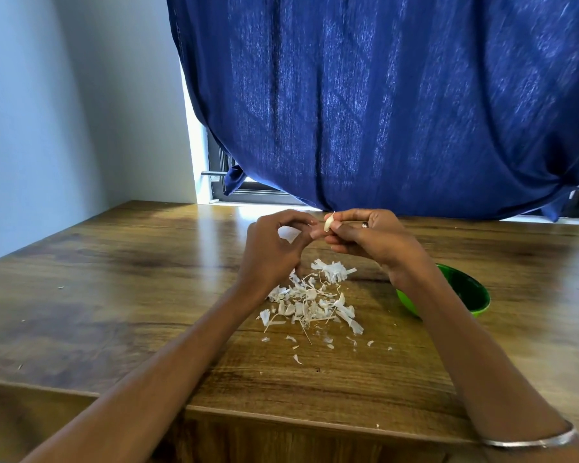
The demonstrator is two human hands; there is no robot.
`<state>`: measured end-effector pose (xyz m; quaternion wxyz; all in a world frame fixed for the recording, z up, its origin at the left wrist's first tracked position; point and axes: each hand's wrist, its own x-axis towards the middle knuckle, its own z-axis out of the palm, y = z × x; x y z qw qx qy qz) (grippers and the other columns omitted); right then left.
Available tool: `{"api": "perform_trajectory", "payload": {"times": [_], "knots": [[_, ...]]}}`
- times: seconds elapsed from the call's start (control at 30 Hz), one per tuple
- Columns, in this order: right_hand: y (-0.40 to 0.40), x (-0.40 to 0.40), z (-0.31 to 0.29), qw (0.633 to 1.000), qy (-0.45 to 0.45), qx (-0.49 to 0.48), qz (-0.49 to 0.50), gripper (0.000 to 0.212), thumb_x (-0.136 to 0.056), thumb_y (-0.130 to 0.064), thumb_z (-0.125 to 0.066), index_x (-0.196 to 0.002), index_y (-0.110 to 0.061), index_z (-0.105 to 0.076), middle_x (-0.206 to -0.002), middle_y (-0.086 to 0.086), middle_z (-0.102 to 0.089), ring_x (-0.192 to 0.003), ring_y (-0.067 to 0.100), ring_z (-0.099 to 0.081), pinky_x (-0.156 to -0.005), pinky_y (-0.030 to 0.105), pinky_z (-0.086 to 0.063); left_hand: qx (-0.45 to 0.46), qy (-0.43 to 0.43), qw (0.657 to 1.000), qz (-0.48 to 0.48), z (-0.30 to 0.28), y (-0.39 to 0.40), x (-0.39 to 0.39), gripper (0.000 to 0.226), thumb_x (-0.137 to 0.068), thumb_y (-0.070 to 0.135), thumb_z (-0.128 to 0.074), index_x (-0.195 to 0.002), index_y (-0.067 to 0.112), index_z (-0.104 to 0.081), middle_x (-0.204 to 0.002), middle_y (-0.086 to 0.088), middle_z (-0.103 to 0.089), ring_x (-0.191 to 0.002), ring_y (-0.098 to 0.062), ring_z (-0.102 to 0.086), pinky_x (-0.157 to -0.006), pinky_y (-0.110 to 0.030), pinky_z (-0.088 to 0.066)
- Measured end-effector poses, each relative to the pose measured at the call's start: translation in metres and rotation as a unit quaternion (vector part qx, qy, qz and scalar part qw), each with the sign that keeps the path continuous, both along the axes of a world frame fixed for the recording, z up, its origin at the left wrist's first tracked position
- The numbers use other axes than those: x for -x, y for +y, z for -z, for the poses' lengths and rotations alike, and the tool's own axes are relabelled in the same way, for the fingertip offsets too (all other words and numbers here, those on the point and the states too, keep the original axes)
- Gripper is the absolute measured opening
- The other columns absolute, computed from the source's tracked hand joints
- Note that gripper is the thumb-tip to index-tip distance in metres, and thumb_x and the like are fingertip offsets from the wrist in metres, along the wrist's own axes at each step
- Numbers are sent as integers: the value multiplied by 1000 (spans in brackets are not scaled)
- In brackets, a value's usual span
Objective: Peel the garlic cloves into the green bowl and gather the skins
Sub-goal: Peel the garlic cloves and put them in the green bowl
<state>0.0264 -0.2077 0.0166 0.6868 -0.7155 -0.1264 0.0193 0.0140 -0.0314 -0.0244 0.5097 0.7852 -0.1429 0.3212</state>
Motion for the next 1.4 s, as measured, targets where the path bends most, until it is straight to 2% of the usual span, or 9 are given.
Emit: {"api": "perform_trajectory", "payload": {"times": [0.13, 0.23, 0.37, 0.6, 0.73, 0.87, 1.03, 1.17, 1.4], "knots": [[1, 4, -3, 997, 44, -48, -51, 19, -93, -8, -67, -111, -5, -68, -97, 10, -78, -87, 16, -76, -74, 21, -61, -22, -54, 998, -8, 1, -2, 2, 21, -82, 18, -87, -99, 13, -76, -98, 6, -75, -41, -12, -63, -44, -18, -47], [0, 4, -1, 996, 65, -21, -60, 19, -91, -14, -71, -109, -10, -71, -92, 2, -79, -78, 6, -70, -62, 17, -57, -18, -86, 996, -15, 1, -3, 3, 18, -82, 14, -86, -93, 21, -74, -96, 6, -75, -49, -4, -65, -46, -13, -43], [0, 3, 0, 996, 63, 14, -61, 19, -88, -17, -74, -106, -13, -74, -96, -1, -79, -74, 0, -67, -58, 16, -53, -16, -95, 995, -25, 2, -1, -1, 16, -87, 11, -81, -91, 24, -74, -94, 7, -77, -61, 8, -65, -51, -11, -44], [4, 3, 2, 998, -17, 52, -18, 21, -79, -20, -82, -99, -19, -76, -92, -4, -77, -90, 8, -69, -69, 21, -58, -3, -93, 995, -36, 2, -1, -2, 8, -90, 17, -78, -91, 22, -73, -92, 10, -75, -60, 4, -65, -54, -14, -46], [4, 2, 3, 996, -43, 76, -3, 16, -82, -19, -80, -97, -21, -75, -96, -2, -77, -89, 9, -69, -67, 20, -58, 41, -71, 996, -28, 0, -2, 0, 6, -94, 14, -74, -95, 9, -72, -95, 6, -73, -43, -11, -64, -43, -18, -45], [6, 2, 3, 994, -68, 80, -4, 8, -86, -19, -76, -92, -23, -73, -89, -4, -78, -85, 7, -69, -65, 21, -57, 65, -55, 996, -24, -2, -2, 0, 7, -95, 13, -73, -98, 8, -70, -97, 4, -71, -41, -21, -63, -37, -23, -44], [6, -1, 6, 989, -115, 84, 26, 4, -89, -20, -74, -92, -23, -76, -87, -5, -78, -88, 10, -72, -62, 20, -57, 40, -45, 998, -17, -1, -3, 1, 9, -96, 14, -71, -101, 7, -67, -98, 8, -70, -44, -21, -65, -38, -27, -50], [5, -2, 7, 984, -144, 89, 45, 4, -89, -23, -75, -93, -23, -77, -86, -5, -77, -79, 6, -69, -59, 18, -55, 25, -46, 999, 5, -1, -5, 6, 11, -96, 10, -71, -104, 5, -66, -102, 3, -71, -43, -21, -66, -35, -29, -48], [7, -4, 7, 982, -153, 103, 46, 11, -93, -23, -72, -100, -16, -75, -92, 0, -76, -82, 11, -69, -59, 20, -54, 18, -45, 999, 7, -3, -8, 8, 11, -93, 9, -74, -102, 7, -70, -95, 2, -73, -41, -17, -65, -38, -20, -45]]}}
